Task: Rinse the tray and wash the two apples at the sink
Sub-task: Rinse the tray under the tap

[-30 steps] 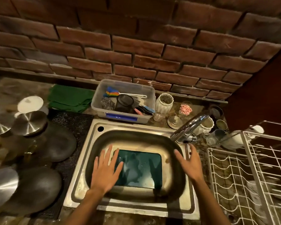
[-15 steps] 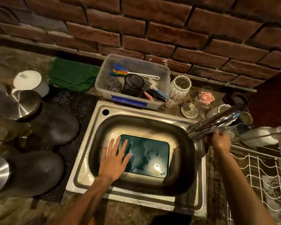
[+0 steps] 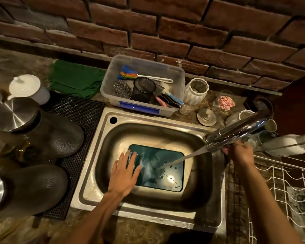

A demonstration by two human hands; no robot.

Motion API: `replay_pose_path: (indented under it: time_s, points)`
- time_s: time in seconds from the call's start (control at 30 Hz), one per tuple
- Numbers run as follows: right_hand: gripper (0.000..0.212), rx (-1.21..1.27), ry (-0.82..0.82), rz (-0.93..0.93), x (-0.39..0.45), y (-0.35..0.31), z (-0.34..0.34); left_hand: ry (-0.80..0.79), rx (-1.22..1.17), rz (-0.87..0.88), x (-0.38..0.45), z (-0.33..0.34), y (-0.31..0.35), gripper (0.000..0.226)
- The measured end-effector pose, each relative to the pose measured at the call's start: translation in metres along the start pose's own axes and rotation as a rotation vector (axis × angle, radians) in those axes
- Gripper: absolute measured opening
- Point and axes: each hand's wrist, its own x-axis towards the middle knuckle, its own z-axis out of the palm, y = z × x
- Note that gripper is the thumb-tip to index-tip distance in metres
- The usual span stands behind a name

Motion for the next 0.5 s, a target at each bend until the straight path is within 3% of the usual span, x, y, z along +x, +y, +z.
replay_pose_path:
  time_s: [0.07, 0.17, 0.27, 0.5]
  points:
    - [0.024, 0.055, 0.008, 0.021, -0.010, 0.010, 0.006, 0.039, -0.135, -0.072, 0.002, 0.003, -0.005, 0.057]
    - [0.021, -0.065, -0.023, -0.047, -0.026, 0.043, 0.019, -0.007, -0.339, -0.242, 0.012, 0.006, -0.012, 0.044]
    - [0.013, -0.159, -0.181, 0.004, -0.038, 0.082, 0.041, -0.033, -0.477, -0.390, 0.027, 0.007, -0.018, 0.038]
    - [0.030, -0.425, -0.330, 0.113, -0.018, 0.143, 0.081, -0.131, -0.767, -0.670, 0.052, 0.027, -0.036, 0.028]
